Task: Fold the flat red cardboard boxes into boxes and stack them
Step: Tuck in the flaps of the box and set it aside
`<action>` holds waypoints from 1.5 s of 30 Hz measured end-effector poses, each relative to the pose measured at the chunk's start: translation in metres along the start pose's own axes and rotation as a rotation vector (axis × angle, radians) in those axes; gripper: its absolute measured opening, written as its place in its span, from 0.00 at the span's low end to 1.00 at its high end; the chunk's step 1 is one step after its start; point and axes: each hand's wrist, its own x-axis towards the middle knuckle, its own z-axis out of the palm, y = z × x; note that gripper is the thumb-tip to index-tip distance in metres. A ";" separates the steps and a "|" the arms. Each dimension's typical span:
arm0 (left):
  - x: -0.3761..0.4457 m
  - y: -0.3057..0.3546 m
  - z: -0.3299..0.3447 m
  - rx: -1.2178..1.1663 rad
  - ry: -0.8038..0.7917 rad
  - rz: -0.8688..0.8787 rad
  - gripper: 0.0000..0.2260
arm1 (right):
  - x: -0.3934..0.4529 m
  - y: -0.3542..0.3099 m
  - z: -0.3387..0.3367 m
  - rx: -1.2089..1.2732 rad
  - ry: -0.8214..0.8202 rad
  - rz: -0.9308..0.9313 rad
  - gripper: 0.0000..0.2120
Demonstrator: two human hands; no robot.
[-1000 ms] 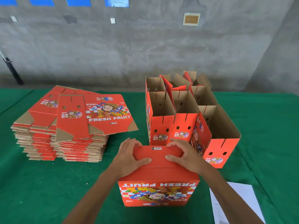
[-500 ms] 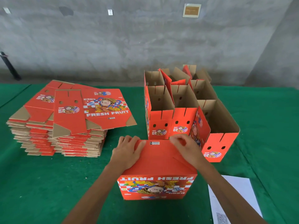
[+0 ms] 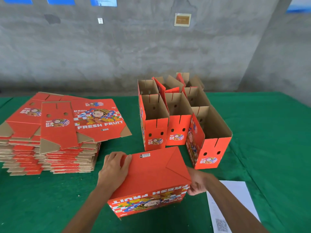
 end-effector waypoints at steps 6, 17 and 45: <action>-0.028 -0.006 -0.022 -0.306 0.201 0.054 0.13 | -0.039 0.002 0.007 -0.030 -0.004 -0.411 0.32; -0.087 0.008 0.020 -0.929 -0.263 -0.063 0.23 | -0.050 0.027 0.129 -1.219 0.538 -0.957 0.32; 0.238 -0.109 -0.007 0.849 -0.331 0.023 0.47 | 0.096 0.013 0.205 -1.302 0.420 -0.484 0.34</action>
